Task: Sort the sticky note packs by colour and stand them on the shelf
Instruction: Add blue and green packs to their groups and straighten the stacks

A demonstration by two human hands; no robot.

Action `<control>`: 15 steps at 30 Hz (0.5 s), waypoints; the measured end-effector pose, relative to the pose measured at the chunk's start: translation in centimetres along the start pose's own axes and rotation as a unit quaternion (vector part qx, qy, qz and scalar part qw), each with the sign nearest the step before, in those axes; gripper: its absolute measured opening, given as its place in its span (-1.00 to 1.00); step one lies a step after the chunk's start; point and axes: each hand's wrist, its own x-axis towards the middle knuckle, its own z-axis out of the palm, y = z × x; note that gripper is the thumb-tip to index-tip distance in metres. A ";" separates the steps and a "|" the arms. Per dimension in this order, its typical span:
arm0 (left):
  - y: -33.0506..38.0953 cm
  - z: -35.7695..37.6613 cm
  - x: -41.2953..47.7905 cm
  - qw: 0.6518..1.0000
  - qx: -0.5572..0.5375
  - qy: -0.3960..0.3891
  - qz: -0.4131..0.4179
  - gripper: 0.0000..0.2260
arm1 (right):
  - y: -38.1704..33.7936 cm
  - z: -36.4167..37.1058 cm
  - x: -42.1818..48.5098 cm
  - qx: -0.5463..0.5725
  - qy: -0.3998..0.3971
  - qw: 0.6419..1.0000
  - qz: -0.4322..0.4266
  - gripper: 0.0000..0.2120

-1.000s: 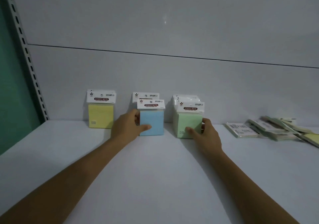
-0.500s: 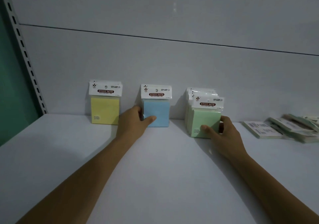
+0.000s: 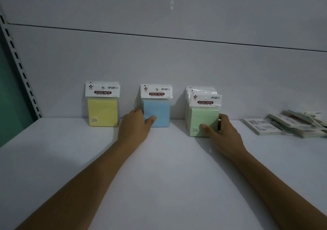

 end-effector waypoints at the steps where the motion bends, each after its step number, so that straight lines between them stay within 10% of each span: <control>1: 0.1 0.0 0.0 1.000 0.001 -0.003 -0.002 -0.58 | 0.0 0.0 0.0 -0.003 0.000 1.000 -0.002 -0.47; 15: 3.0 -4.5 -3.1 0.978 -0.130 -0.075 -0.142 -0.42 | -1.0 -1.0 -0.9 0.125 0.025 0.991 0.034 -0.12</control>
